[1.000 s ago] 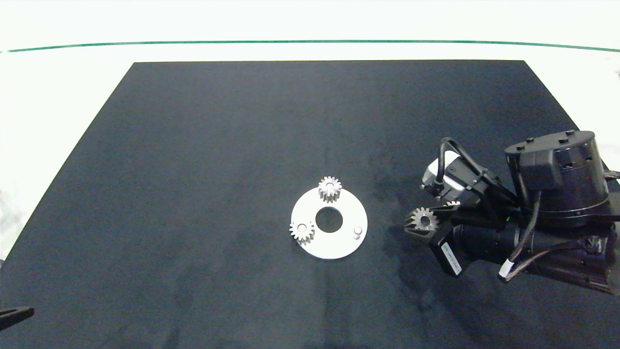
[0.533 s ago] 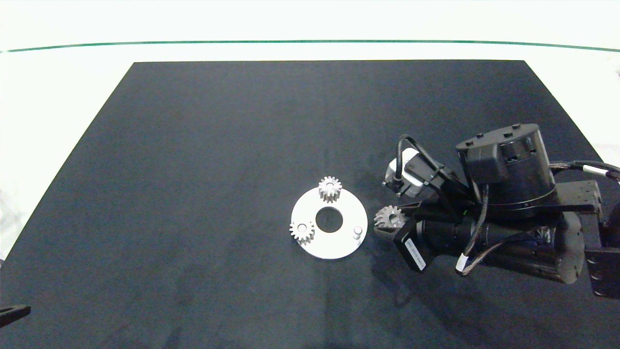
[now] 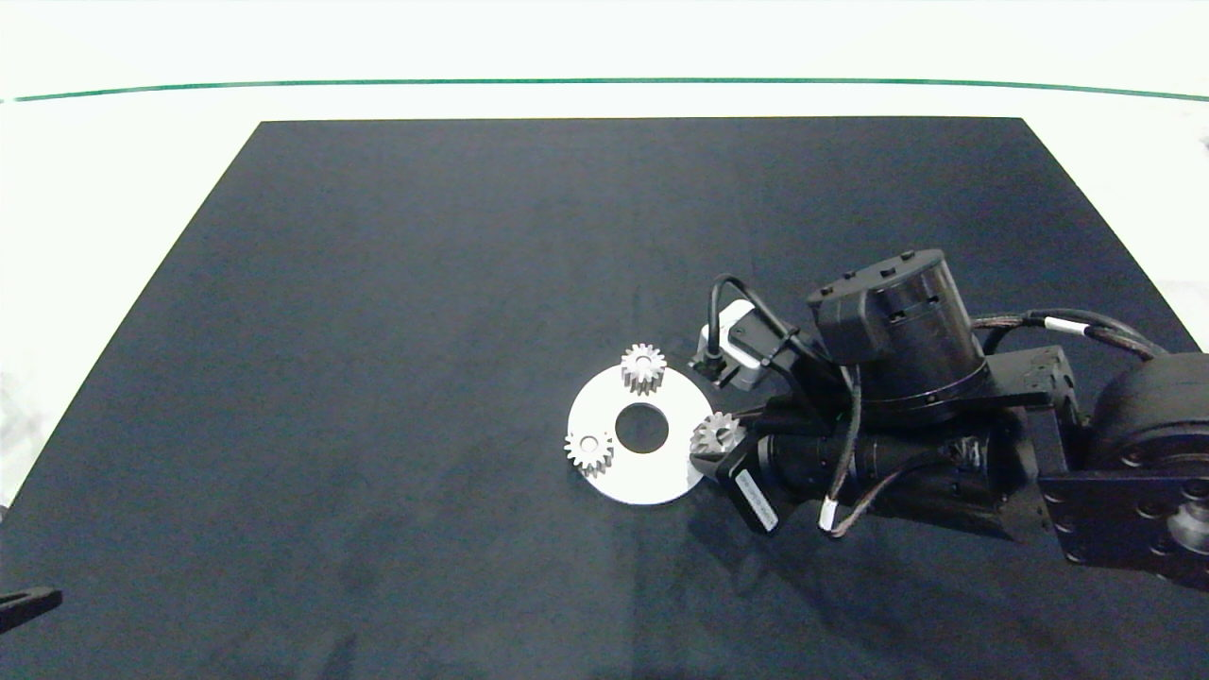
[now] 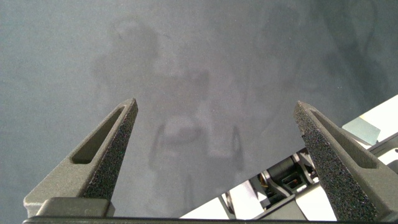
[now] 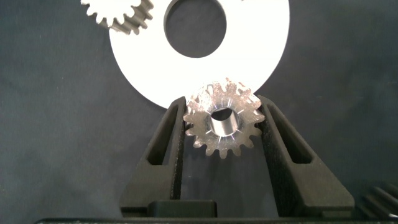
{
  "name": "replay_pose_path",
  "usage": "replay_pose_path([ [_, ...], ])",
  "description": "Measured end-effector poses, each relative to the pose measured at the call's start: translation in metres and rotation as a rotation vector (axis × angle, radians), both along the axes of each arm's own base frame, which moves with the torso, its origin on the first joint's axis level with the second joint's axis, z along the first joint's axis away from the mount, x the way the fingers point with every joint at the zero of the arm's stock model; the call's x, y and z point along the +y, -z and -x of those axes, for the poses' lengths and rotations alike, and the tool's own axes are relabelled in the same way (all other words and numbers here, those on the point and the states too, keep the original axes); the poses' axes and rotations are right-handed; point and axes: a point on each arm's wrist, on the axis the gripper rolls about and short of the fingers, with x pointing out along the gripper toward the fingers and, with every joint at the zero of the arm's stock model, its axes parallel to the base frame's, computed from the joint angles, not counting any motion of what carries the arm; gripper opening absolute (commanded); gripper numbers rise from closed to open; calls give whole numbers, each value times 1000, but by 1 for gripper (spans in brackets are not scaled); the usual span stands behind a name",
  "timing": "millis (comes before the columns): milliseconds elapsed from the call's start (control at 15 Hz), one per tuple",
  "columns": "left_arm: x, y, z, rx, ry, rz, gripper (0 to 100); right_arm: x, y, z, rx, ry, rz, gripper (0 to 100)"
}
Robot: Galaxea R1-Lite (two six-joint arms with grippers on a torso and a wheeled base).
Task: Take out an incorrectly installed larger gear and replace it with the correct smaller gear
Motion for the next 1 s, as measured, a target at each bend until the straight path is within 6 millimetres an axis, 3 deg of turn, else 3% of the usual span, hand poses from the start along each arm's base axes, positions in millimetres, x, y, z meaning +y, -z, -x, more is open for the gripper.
replay_pose_path([
  [1000,1,6,2,4,2,-2,100,18,13,-8,22,1,17,22],
])
